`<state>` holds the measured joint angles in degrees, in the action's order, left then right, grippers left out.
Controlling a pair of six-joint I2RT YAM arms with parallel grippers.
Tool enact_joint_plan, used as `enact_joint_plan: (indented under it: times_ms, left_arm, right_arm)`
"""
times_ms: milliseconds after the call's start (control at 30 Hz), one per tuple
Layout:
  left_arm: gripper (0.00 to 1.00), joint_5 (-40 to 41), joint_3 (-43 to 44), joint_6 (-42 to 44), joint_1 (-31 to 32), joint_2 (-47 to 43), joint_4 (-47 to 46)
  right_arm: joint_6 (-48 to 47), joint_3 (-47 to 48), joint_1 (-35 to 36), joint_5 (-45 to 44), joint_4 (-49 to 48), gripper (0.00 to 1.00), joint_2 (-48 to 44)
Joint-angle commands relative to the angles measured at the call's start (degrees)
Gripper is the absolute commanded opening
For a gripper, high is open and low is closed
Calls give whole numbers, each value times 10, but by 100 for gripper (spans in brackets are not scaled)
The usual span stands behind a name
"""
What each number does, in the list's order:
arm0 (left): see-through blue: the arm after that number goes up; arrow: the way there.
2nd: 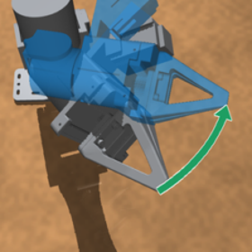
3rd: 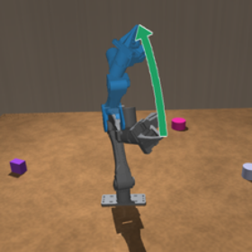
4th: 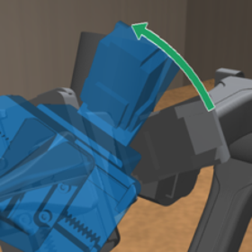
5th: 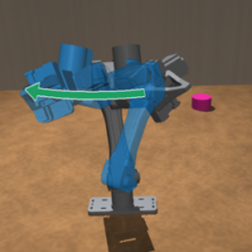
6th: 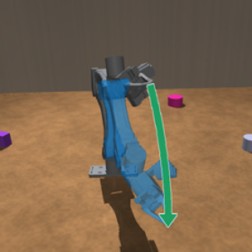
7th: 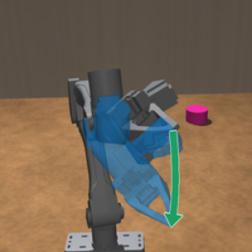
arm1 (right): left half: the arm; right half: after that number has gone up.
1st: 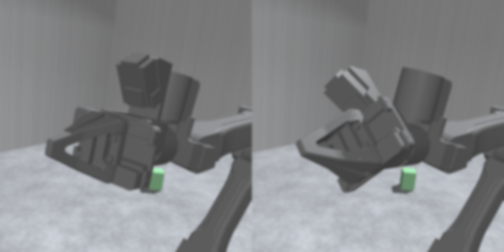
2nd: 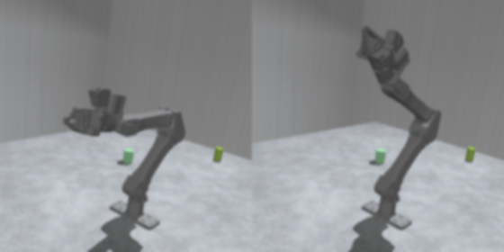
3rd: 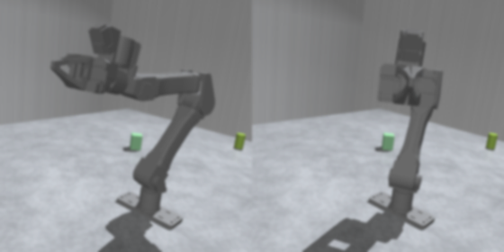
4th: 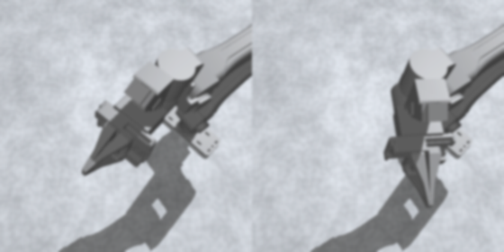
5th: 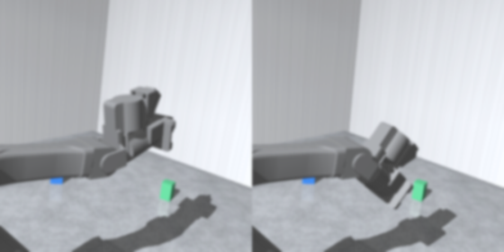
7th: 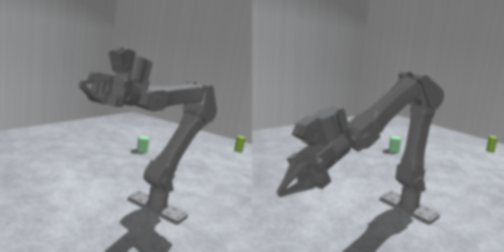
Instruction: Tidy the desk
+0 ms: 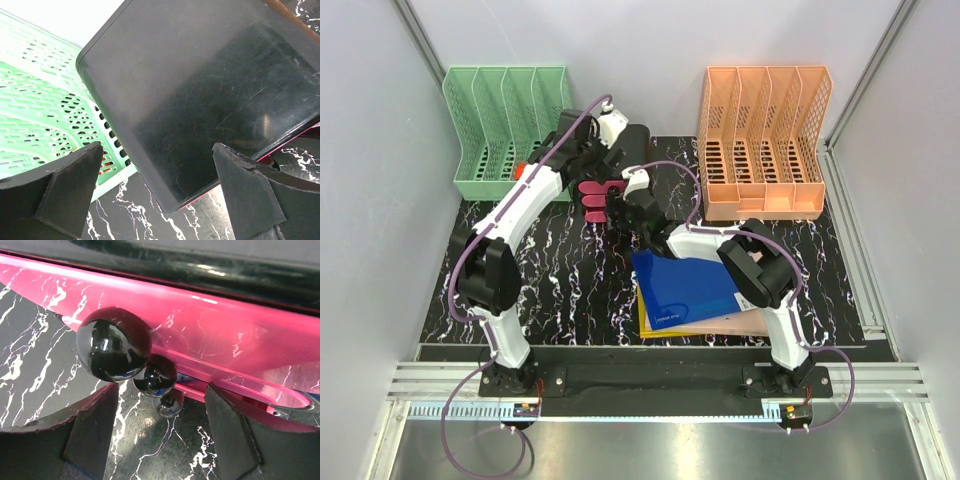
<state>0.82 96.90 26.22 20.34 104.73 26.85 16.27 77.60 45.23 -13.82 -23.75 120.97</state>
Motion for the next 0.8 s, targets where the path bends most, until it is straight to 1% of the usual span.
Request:
enact_joint_plan:
  times_ms: [0, 100, 167, 267, 400, 500, 600, 700, 767]
  left_arm:
    - [98, -15, -25, 15, 0, 0, 66]
    - [98, -11, -28, 18, 0, -3, 66]
    - [98, -10, -29, 20, 0, -4, 65]
    - [98, -10, -31, 21, -1, -7, 65]
    - [98, -11, -32, 18, -1, -5, 65]
    - [98, -13, -29, 15, -1, -3, 65]
    - [98, -13, -31, 15, -2, -4, 65]
    - [98, -14, -31, 15, -2, -3, 65]
    - [98, -14, -30, 16, -1, -5, 65]
  right_arm:
    - [-8, 42, -2, -31, -19, 79, 18]
    - [-5, 45, -2, -20, -18, 79, 25]
    - [0, 24, -2, -8, -34, 79, 16]
    - [12, -28, -2, -1, -71, 79, -18]
    - [22, -75, 0, 10, -82, 81, -75]
    - [22, -99, 10, 16, -75, 84, -103]
    - [1, -113, 25, 8, -65, 90, -117]
    - [-3, -108, 31, 21, -42, 92, -109]
    - [8, -89, 32, 36, -9, 93, -97]
